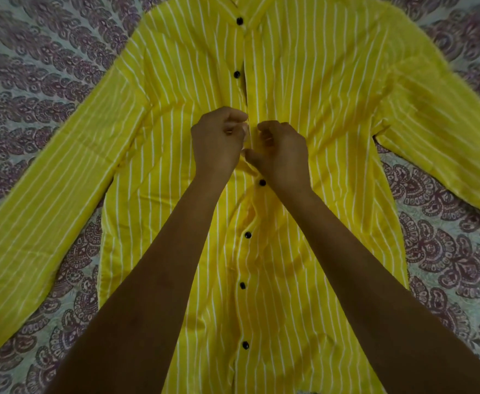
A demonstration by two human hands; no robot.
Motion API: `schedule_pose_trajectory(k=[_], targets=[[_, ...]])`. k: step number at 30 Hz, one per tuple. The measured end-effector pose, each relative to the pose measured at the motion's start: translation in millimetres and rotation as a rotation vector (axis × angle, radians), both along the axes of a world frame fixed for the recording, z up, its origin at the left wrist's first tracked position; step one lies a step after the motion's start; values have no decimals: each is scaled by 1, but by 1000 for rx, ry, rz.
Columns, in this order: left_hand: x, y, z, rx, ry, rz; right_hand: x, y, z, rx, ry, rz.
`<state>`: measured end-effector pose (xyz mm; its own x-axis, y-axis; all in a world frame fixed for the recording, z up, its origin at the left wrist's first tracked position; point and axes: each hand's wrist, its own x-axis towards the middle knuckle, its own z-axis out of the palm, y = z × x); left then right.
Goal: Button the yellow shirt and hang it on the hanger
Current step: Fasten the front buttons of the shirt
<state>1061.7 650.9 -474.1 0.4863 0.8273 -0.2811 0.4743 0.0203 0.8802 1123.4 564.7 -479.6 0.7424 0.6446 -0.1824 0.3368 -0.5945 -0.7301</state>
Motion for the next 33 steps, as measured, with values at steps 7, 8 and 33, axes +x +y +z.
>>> schedule_pose_trajectory(k=[7, 8, 33], targets=[[10, 8, -20, 96, 117, -116, 16, 10, -19, -56, -58, -108], [10, 8, -21, 127, 116, -132, 19, 10, -19, -48, -38, -126], [23, -8, -5, 105, 57, -66, 9, -2, -8, 361, 637, -493]])
